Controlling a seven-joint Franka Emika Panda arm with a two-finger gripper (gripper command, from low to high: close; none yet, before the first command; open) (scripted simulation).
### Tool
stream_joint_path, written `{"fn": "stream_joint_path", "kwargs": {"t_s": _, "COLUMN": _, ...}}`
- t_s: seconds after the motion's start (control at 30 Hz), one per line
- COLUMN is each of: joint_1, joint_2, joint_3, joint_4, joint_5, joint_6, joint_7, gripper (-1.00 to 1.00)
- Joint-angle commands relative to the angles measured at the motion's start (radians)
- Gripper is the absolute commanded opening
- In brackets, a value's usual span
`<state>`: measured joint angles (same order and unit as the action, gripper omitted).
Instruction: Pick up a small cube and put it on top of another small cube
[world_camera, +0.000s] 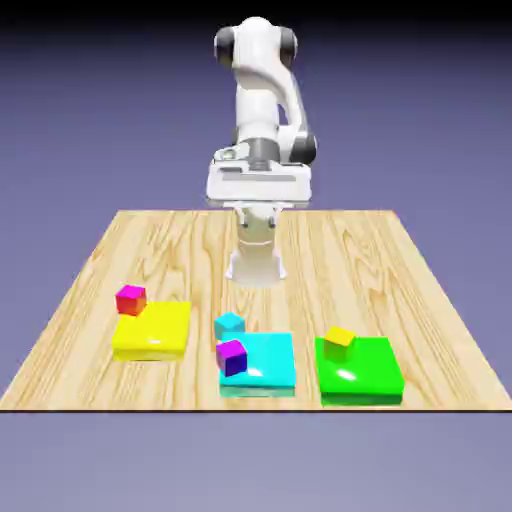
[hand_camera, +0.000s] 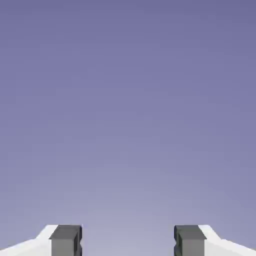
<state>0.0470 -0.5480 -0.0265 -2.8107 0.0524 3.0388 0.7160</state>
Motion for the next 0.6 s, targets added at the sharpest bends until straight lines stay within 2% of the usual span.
{"fn": "stream_joint_path", "kwargs": {"t_s": 0.0, "joint_1": 0.029, "joint_2": 0.018, "joint_3": -0.022, "joint_4": -0.001, "joint_5": 0.044, "joint_6": 0.001, "joint_7": -0.021, "gripper": 0.00}}
{"fn": "stream_joint_path", "kwargs": {"t_s": 0.57, "joint_1": 0.522, "joint_2": 0.328, "joint_3": -0.395, "joint_4": -0.010, "joint_5": 0.783, "joint_6": 0.027, "joint_7": -0.373, "gripper": 0.00}}
